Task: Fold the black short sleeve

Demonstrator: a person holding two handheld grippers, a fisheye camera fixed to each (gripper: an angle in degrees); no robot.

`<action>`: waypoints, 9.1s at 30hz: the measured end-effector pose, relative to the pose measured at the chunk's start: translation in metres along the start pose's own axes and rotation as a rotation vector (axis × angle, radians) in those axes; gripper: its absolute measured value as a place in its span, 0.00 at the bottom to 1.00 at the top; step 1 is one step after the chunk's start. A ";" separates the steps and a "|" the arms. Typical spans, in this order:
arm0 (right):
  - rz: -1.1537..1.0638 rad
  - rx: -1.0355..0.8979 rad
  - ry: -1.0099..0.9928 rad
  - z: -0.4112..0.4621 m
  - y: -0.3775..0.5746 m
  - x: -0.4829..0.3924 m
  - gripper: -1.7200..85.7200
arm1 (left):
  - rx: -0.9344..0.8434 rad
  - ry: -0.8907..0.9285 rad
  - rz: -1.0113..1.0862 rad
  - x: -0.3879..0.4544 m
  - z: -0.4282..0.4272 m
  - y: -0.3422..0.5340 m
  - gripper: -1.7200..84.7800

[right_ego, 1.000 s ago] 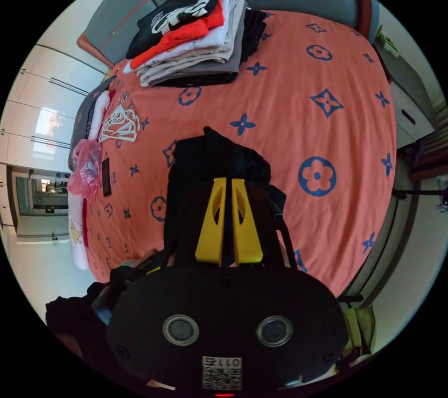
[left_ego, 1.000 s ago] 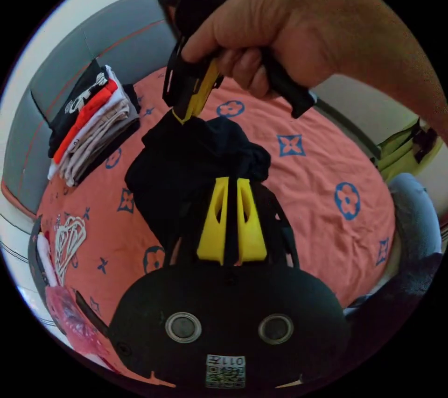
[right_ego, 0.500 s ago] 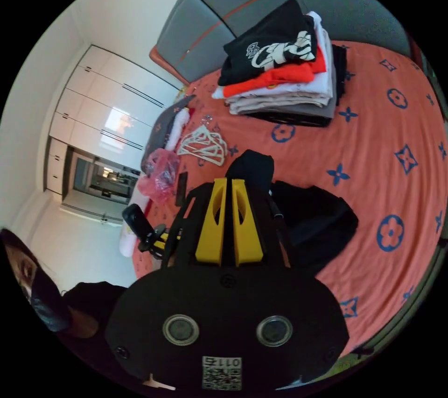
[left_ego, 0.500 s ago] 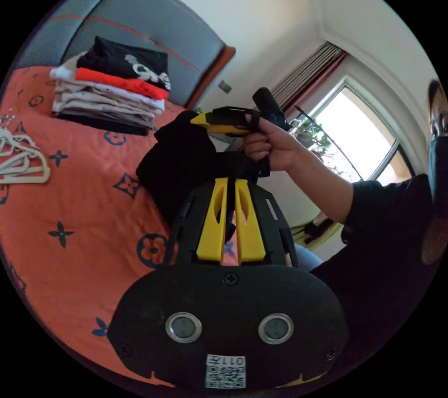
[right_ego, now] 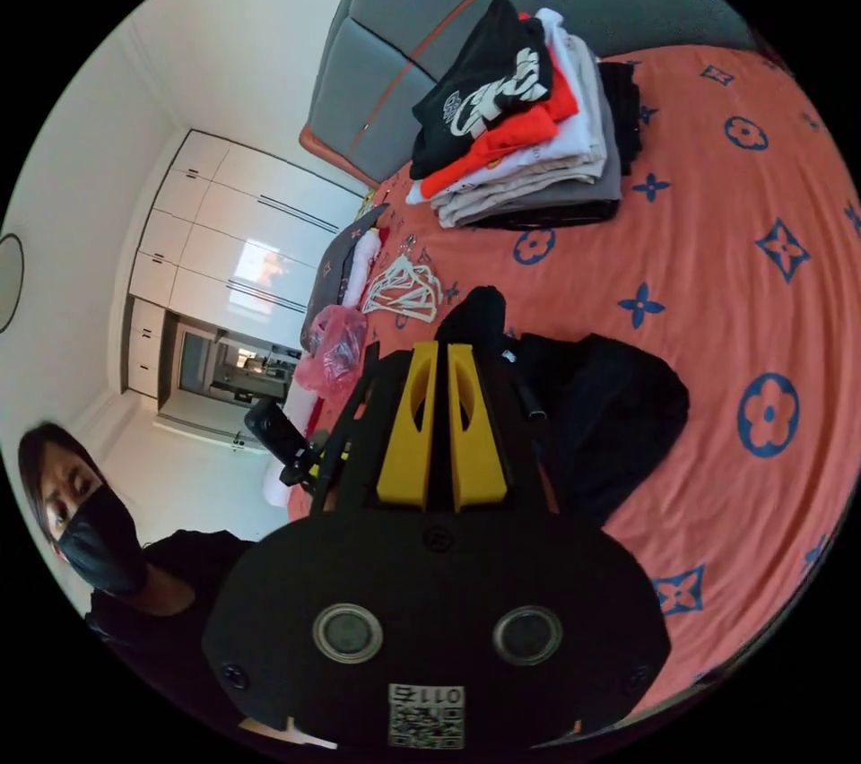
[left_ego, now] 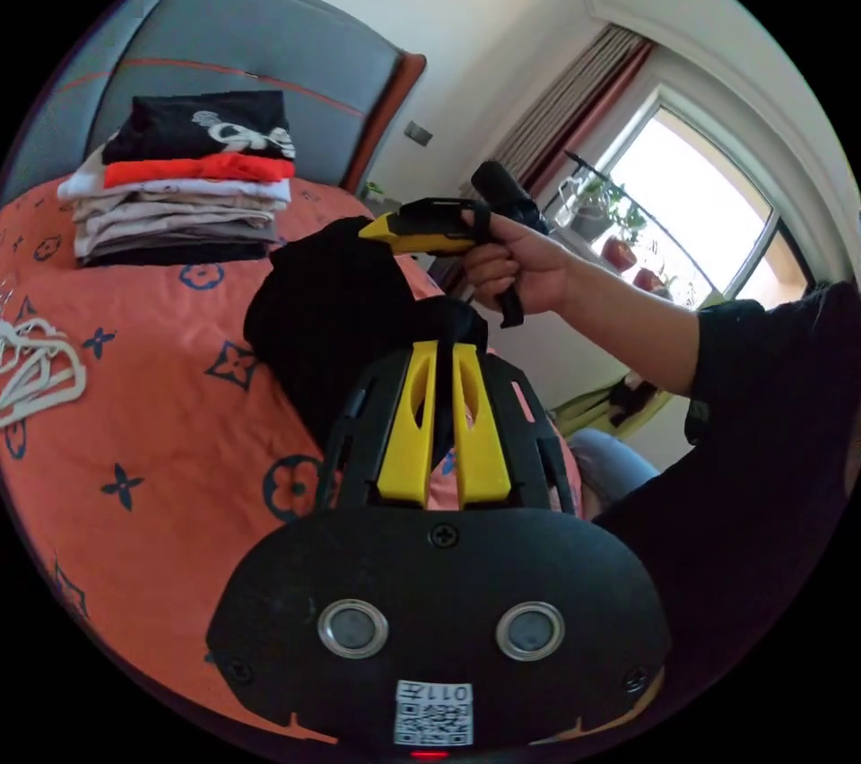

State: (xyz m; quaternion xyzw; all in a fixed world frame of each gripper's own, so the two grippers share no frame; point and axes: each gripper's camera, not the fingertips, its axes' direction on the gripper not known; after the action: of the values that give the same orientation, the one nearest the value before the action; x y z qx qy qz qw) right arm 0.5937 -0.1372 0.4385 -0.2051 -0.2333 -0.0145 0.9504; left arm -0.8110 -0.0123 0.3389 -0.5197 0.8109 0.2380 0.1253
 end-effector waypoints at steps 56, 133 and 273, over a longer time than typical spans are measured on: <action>0.109 -0.090 0.602 0.087 0.292 -0.158 0.14 | -0.125 -0.516 -0.253 -0.131 -0.046 0.207 0.08; -1.017 -0.335 0.189 0.090 -0.031 -0.378 0.04 | -0.190 -0.285 -0.440 -0.279 -0.038 0.443 0.03; -0.438 0.049 0.801 0.036 0.447 -0.457 0.04 | -0.486 0.263 -0.336 -0.081 0.209 0.057 0.03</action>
State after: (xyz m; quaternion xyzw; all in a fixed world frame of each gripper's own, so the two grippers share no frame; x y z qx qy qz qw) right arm 0.2260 0.2547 0.0909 -0.1069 0.1144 -0.2879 0.9448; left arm -0.8370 0.1788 0.2108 -0.6873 0.6425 0.3314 -0.0708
